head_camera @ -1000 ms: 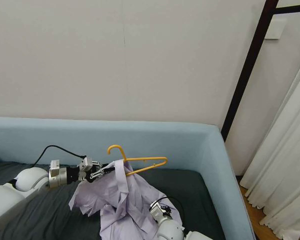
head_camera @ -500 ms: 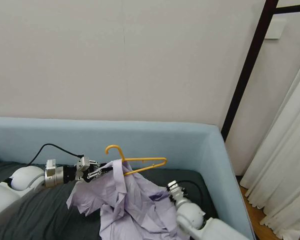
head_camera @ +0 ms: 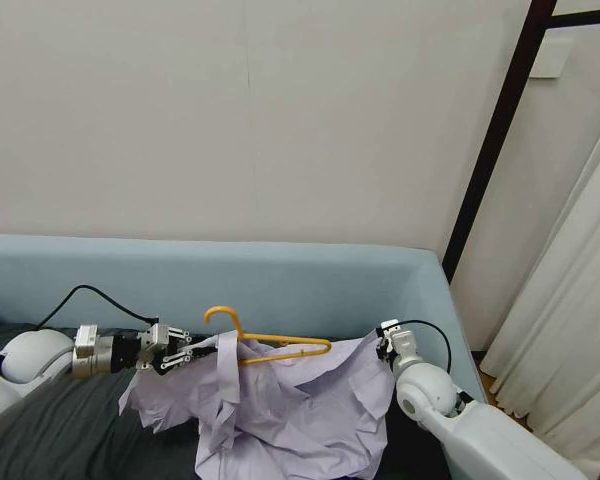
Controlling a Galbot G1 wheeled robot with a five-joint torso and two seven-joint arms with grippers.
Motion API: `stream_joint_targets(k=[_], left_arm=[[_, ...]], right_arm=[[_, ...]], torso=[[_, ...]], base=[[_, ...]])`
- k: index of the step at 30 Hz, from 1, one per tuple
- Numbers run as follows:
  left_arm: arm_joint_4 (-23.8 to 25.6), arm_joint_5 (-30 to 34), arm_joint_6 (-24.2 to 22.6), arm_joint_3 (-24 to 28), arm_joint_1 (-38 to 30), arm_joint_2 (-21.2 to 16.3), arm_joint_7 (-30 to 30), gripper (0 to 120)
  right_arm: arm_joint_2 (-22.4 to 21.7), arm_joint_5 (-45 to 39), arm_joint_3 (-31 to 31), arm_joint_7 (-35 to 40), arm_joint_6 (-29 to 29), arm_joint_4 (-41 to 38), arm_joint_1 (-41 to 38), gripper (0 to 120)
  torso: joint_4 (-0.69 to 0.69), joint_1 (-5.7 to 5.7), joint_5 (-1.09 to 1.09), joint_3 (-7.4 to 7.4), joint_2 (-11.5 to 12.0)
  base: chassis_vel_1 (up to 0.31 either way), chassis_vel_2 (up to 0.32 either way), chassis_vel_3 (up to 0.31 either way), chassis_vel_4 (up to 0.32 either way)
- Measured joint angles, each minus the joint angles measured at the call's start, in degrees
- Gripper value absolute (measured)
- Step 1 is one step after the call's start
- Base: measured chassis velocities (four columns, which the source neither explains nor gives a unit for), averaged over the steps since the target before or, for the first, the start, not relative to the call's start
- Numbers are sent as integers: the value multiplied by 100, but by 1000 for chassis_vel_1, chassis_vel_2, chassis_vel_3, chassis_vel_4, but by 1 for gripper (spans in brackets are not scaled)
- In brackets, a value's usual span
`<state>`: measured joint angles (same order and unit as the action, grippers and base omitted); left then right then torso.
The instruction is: Pick up the clothes from the sofa and hang them on the clothes hanger.
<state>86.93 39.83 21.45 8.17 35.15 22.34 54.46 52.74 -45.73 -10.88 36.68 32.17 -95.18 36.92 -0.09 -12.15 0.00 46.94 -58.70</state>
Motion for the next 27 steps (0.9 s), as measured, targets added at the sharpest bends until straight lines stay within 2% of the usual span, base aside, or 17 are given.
stream_joint_targets(k=[5,11,13,20,27], left_arm=[[36,-210,10,22,31,-7,36,8],[39,-370,45,45,35,0,45,8],[28,-394,82,47,26,8,74,8],[-5,-391,121,35,24,14,83,8],[44,172,126,-28,6,40,-160,8]], right_arm=[[-81,-332,210,189,21,-118,24,0],[-376,-587,571,324,41,-431,164,0],[-520,-383,659,209,31,-480,361,0],[-618,-140,682,66,17,-477,577,0],[-485,541,528,-203,-138,-216,924,0]], torso=[[0,0,1,0,0],[1,0,-1,0,-1],[0,0,0,-1,-1],[-2,0,-1,-1,-1],[1,0,0,-1,-1]], base=[[0,0,0,0],[0,0,0,0],[0,0,0,0],[0,0,0,0],[0,0,0,0]])
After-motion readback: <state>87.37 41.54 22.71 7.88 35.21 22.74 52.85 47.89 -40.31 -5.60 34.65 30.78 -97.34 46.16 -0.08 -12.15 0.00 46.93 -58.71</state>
